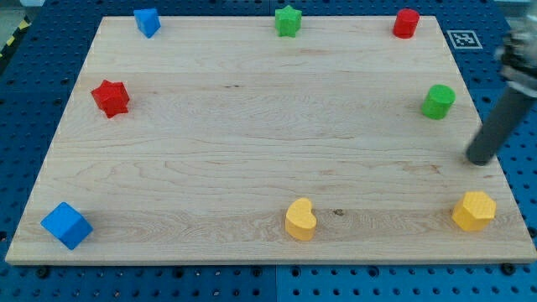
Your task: Move the yellow hexagon to the center
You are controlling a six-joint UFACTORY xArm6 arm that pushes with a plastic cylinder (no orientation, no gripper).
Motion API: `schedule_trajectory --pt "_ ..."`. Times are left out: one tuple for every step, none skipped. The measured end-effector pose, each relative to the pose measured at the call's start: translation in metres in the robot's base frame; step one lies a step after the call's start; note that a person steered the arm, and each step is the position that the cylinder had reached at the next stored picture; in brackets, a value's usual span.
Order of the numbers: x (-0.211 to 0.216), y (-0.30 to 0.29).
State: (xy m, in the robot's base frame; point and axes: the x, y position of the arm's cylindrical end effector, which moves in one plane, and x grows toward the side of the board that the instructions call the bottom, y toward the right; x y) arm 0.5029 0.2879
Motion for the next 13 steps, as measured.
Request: schedule_trajectory --pt "0.067 0.023" --pt "0.086 0.023" --pt "0.092 0.0" --pt "0.092 -0.024" --pt "0.091 -0.024" --pt "0.089 -0.047" --pt "0.081 -0.056" --pt "0.066 -0.058" --pt "0.056 -0.068" --pt "0.056 -0.095" --pt "0.055 -0.117" --pt "0.042 -0.137" --pt "0.03 -0.155"
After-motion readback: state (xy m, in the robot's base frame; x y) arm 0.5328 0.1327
